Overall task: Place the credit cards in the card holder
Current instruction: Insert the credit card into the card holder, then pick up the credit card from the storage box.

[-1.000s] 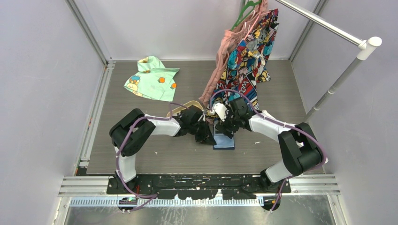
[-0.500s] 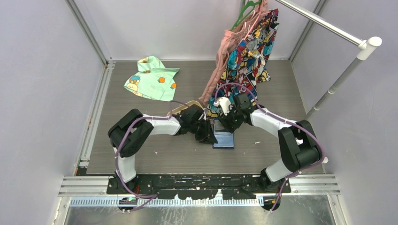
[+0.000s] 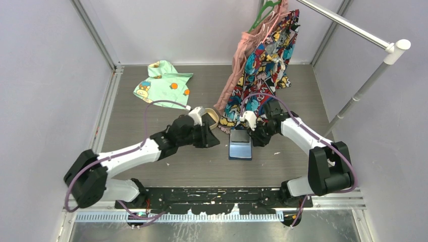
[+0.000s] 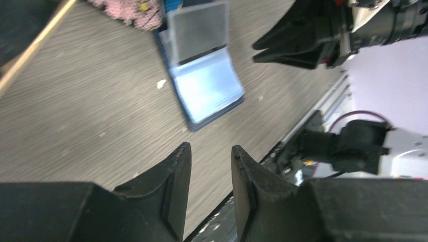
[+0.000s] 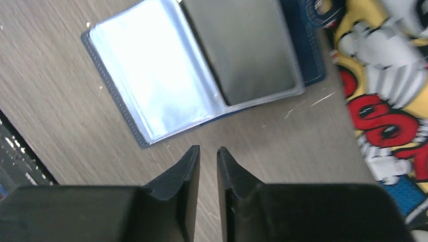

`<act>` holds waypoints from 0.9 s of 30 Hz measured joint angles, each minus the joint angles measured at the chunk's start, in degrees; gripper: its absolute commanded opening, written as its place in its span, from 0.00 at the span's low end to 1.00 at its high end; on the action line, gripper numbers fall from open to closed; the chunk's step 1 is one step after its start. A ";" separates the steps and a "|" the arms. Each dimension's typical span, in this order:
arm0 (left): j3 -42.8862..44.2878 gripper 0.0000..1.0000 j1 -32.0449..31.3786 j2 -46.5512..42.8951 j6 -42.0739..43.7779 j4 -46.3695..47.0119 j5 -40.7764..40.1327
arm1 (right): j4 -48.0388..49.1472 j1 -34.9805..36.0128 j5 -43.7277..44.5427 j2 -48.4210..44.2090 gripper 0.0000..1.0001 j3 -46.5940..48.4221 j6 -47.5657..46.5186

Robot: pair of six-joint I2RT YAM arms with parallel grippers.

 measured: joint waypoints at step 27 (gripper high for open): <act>-18.12 0.56 2.78 -32.20 1.88 -6.43 -18.67 | 1.84 24.98 5.16 11.98 0.28 4.13 1.77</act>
